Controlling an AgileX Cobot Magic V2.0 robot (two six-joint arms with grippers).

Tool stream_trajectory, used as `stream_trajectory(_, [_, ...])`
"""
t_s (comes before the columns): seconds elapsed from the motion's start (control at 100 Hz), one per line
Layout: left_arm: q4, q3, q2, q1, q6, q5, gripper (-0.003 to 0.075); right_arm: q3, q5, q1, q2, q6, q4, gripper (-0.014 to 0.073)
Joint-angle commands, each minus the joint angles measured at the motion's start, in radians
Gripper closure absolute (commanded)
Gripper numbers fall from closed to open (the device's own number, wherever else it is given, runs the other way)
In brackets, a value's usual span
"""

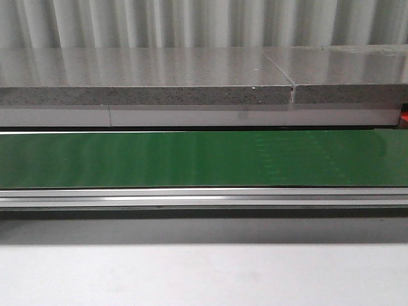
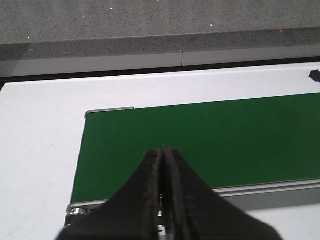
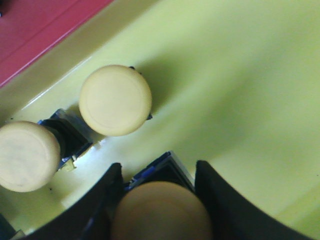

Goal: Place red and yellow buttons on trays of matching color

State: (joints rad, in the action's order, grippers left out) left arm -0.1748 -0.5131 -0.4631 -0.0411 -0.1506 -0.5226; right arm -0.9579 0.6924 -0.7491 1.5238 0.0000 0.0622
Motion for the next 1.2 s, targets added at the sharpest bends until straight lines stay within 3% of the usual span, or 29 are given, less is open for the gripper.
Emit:
stream_trajectory(0.0, [-0.01, -0.028, -0.004, -0.009, 0.001, 0.074, 0.074, 0.014, -0.086, -0.006, -0.029, 0.005, -0.003, 0.0515])
stream_trajectory(0.29, [-0.01, -0.028, -0.004, -0.009, 0.001, 0.074, 0.074, 0.044, -0.179, -0.006, -0.018, 0.005, -0.007, 0.0515])
stream_trajectory(0.64, [-0.01, -0.028, -0.004, -0.009, 0.001, 0.074, 0.074, 0.044, -0.173, -0.006, 0.055, 0.005, -0.008, 0.0498])
stream_trajectory(0.73, [-0.01, -0.028, -0.004, -0.009, 0.001, 0.074, 0.074, 0.043, -0.174, -0.006, 0.054, 0.005, -0.008, 0.0405])
stream_trajectory(0.86, [-0.01, -0.028, -0.004, -0.009, 0.001, 0.074, 0.074, 0.041, -0.166, -0.006, 0.05, 0.006, 0.006, 0.0176])
stream_trajectory(0.97, [-0.01, -0.028, -0.004, -0.009, 0.001, 0.074, 0.074, 0.019, -0.129, -0.006, 0.049, 0.006, 0.007, 0.0039])
stream_trajectory(1.19, [-0.01, -0.028, -0.004, -0.009, 0.001, 0.074, 0.074, -0.066, -0.018, -0.006, 0.031, 0.014, 0.008, 0.0011])
